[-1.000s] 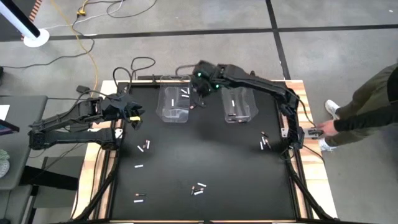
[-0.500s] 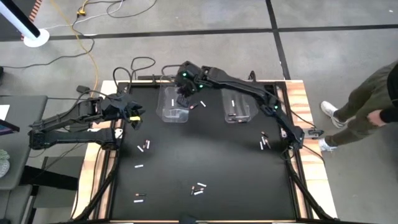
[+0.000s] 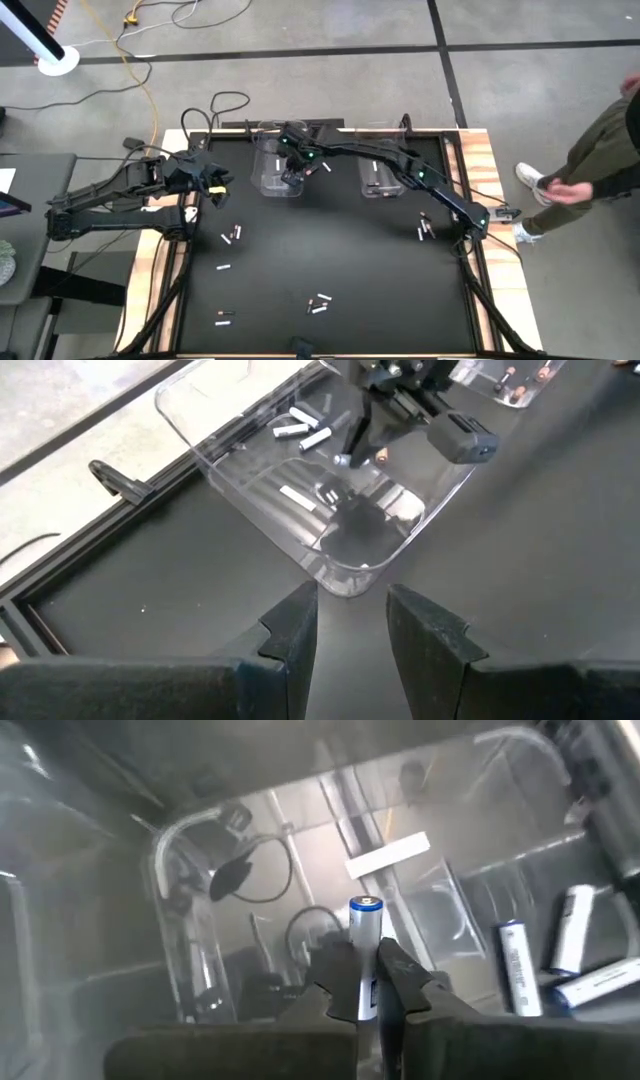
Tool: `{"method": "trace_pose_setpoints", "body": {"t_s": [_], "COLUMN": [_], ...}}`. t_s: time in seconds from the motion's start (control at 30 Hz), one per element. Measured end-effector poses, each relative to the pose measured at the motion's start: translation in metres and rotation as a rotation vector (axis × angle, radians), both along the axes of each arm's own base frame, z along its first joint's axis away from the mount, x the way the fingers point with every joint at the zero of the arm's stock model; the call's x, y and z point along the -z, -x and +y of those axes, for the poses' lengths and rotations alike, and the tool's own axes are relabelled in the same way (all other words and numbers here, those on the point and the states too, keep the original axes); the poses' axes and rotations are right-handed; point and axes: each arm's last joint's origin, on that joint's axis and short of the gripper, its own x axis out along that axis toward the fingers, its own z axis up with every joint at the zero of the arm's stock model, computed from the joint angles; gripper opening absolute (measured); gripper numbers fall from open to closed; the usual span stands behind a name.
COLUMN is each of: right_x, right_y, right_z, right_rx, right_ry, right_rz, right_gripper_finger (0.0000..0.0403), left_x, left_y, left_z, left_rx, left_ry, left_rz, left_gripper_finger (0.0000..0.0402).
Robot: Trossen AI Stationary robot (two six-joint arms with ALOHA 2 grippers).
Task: Sort batteries
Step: Put the white battery into the left transparent bin
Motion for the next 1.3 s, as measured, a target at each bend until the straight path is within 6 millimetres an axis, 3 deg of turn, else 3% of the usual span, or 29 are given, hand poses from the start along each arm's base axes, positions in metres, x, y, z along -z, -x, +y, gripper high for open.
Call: {"method": "trace_pose_setpoints", "body": {"t_s": [0.87, 1.07, 1.3], "right_x": [-0.002, -0.037, -0.081], "right_y": [0.002, 0.011, 0.035], "right_z": [-0.002, -0.005, -0.016], "right_rx": [-0.001, 0.009, 0.053], "right_ry": [0.006, 0.034, 0.047], "right_rz": [0.004, -0.058, -0.093], "right_gripper_finger": [0.0095, 0.0098, 0.0099], "left_x": [0.0, 0.0, 0.0], "left_y": [0.0, 0.0, 0.0], "left_z": [0.0, 0.0, 0.0], "left_rx": [0.0, 0.0, 0.002], "left_ry": [0.001, 0.001, -0.001], "left_rz": [0.001, 0.001, 0.003], "left_gripper_finger": [0.0116, 0.0116, 0.0116]}}
